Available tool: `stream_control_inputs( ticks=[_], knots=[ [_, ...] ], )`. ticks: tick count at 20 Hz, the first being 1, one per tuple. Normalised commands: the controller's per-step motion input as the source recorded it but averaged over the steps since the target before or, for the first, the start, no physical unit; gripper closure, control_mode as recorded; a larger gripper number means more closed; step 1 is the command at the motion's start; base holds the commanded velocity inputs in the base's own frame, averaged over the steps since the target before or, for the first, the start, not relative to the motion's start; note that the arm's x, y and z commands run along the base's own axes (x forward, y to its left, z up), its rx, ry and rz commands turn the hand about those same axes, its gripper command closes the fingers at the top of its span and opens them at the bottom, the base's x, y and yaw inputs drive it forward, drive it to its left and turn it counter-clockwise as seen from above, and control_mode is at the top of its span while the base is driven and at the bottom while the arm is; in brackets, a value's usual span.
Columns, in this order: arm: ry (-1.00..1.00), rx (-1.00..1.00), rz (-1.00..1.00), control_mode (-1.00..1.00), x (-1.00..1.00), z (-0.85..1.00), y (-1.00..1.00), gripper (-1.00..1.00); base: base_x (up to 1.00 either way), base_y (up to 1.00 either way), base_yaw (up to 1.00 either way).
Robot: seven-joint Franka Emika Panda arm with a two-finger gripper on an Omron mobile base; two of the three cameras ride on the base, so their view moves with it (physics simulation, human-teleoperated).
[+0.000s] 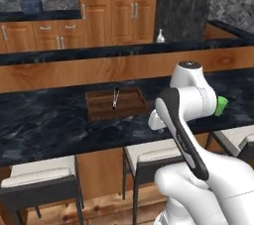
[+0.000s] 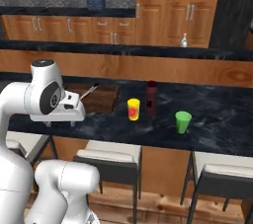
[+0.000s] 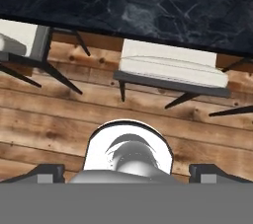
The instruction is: Place the drinks on the dining counter in a tight cluster.
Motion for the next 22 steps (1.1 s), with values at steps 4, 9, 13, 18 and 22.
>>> stream_control_inputs(
  ticks=[4,9,13,18,22],
  knots=[
    [0.0,0.0,0.0,1.0,0.0,0.0,0.0,-1.0,0.0,0.74,0.0],
    [0.0,0.0,0.0,1.0,0.0,0.0,0.0,-1.0,0.02,0.8,0.0],
    [0.0,0.0,0.0,1.0,0.0,0.0,0.0,-1.0,0.09,0.85,-0.02],
    [0.0,0.0,0.0,1.0,0.0,0.0,0.0,-1.0,0.12,0.86,-0.03],
    [0.0,0.0,0.0,1.0,0.0,0.0,0.0,-1.0,0.18,0.85,-0.03]
  ],
)
